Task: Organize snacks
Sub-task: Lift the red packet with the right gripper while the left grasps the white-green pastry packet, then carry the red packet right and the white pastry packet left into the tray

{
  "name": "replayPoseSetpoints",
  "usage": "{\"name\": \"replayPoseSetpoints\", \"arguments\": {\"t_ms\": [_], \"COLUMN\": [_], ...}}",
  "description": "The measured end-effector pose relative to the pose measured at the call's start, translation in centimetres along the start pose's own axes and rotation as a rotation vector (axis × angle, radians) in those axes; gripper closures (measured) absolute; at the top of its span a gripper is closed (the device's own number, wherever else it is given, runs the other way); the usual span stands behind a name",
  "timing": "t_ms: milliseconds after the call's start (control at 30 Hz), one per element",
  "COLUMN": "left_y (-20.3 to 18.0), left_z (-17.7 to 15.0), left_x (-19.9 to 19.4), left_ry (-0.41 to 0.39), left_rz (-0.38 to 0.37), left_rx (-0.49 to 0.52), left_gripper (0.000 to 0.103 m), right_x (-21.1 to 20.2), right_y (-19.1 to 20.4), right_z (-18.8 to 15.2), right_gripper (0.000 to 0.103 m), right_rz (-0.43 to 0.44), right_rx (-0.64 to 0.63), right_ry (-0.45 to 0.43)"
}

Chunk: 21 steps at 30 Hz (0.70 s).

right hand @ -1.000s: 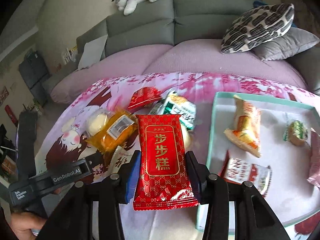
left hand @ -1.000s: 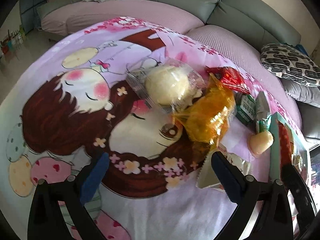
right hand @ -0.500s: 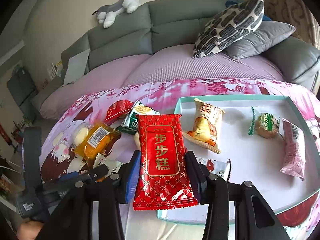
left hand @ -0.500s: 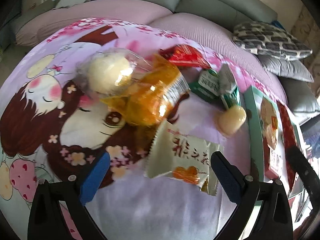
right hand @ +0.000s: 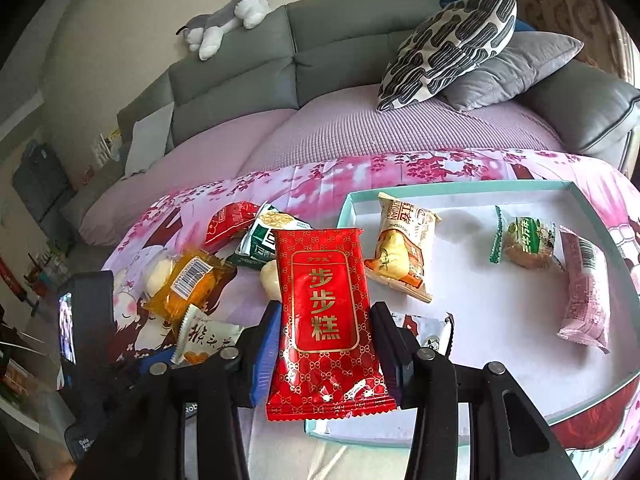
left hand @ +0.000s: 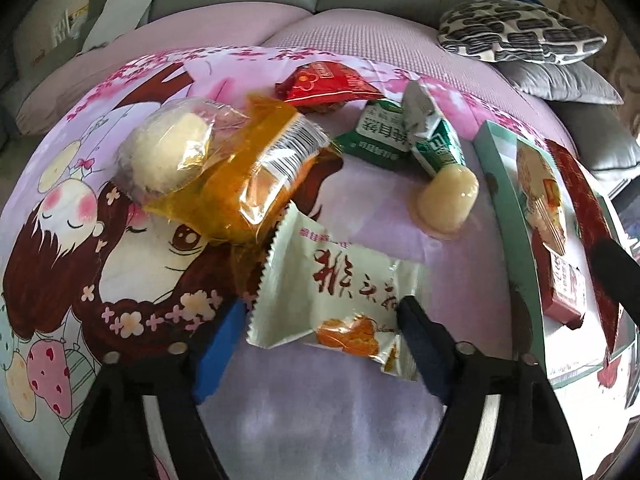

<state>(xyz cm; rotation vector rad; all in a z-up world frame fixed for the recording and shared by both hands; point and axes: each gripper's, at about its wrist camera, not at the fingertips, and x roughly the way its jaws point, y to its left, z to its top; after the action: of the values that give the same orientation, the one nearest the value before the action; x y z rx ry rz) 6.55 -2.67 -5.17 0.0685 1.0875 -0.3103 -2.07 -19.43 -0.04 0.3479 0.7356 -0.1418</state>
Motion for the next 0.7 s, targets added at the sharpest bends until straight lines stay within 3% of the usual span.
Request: {"name": "replayPoseSetpoints", "arguments": {"t_ms": [200,700], "left_y": [0.1,0.4], "left_z": [0.1,-0.1], "left_x": [0.0,-1.0], "left_ry": [-0.003,-0.024], "left_rz": [-0.024,-0.119], "left_rx": [0.005,-0.04], "left_gripper": [0.043,0.046], "right_x": [0.2,0.1], "right_y": [-0.2,-0.5], "right_z": [-0.1,-0.1], "right_gripper": [0.055,0.055], "right_rz": [-0.002,-0.003], "right_rx": [0.007,0.021], "right_ry": [0.007,0.005]}}
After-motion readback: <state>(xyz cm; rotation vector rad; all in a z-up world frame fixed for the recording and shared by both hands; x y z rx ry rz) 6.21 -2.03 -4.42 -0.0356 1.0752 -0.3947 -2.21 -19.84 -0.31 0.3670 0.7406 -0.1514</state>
